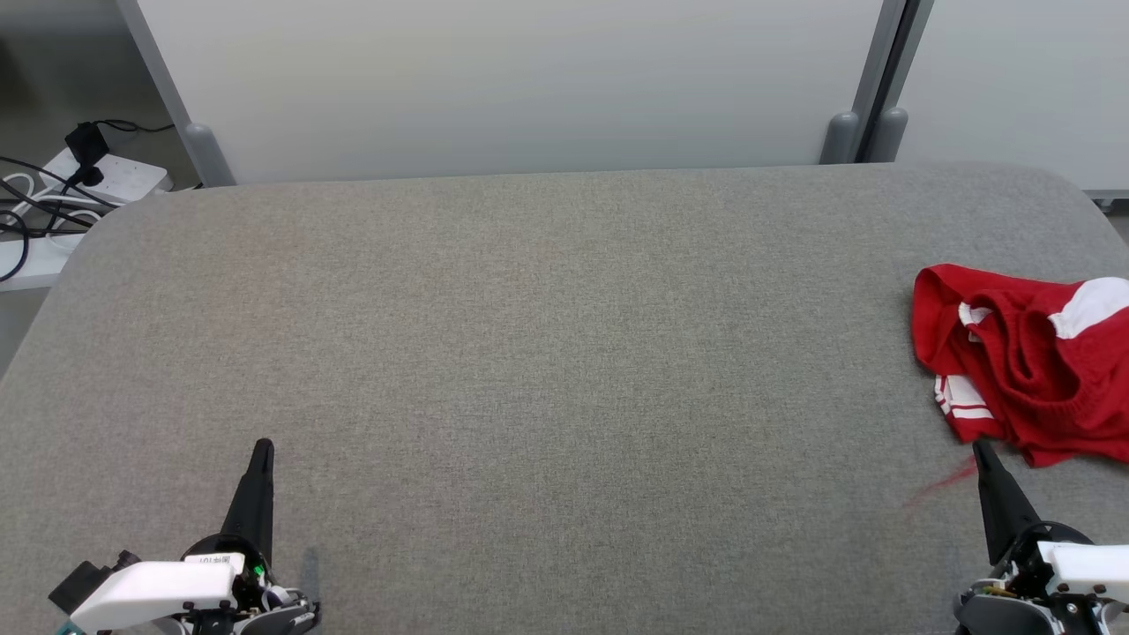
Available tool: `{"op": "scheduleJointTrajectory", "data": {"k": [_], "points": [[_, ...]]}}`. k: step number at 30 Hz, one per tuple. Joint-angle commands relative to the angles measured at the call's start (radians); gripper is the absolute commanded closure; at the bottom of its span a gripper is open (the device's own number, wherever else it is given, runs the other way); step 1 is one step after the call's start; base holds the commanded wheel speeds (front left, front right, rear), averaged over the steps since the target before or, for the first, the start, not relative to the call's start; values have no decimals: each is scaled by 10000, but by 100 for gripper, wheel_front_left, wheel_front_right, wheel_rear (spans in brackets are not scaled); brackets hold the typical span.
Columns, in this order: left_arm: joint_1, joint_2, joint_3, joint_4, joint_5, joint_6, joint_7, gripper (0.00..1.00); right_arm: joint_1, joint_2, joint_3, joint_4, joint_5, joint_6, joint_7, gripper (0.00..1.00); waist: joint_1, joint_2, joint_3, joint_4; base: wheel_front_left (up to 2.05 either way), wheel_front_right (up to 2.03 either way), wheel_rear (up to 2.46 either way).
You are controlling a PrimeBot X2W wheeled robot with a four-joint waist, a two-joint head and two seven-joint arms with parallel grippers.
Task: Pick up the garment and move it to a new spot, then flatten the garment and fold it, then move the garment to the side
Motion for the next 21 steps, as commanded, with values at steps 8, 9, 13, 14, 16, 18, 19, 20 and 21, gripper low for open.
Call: {"op": "scheduleJointTrajectory", "data": {"k": [8,9,13,14,16,18,19,20,21], "points": [[-568,78,333,-227,-38,-82,71,100,-461,-87,139,-262,-5,46,136,100,0,0,0,0,0,0,0],[-568,78,333,-227,-38,-82,71,100,-462,-85,136,-262,-8,46,138,100,0,0,0,0,0,0,0],[-567,78,332,-227,-39,-82,70,100,-463,-74,121,-261,-21,46,150,100,0,0,0,0,0,0,0],[-567,78,332,-227,-39,-82,70,100,-463,-72,118,-261,-23,46,153,100,0,0,0,0,0,0,0],[-567,78,332,-228,-39,-82,69,100,-464,-68,112,-261,-28,46,157,100,0,0,0,0,0,0,0],[-567,78,331,-228,-39,-82,69,100,-464,-64,107,-260,-33,46,162,100,0,0,0,0,0,0,0],[-567,78,331,-228,-39,-82,69,100,-465,-62,104,-260,-35,46,164,100,0,0,0,0,0,0,0],[-567,78,331,-228,-39,-82,69,100,-465,-60,101,-260,-37,46,166,100,0,0,0,0,0,0,0],[-567,78,331,-228,-40,-82,69,100,-465,-58,98,-260,-40,46,168,100,0,0,0,0,0,0,0]]}}
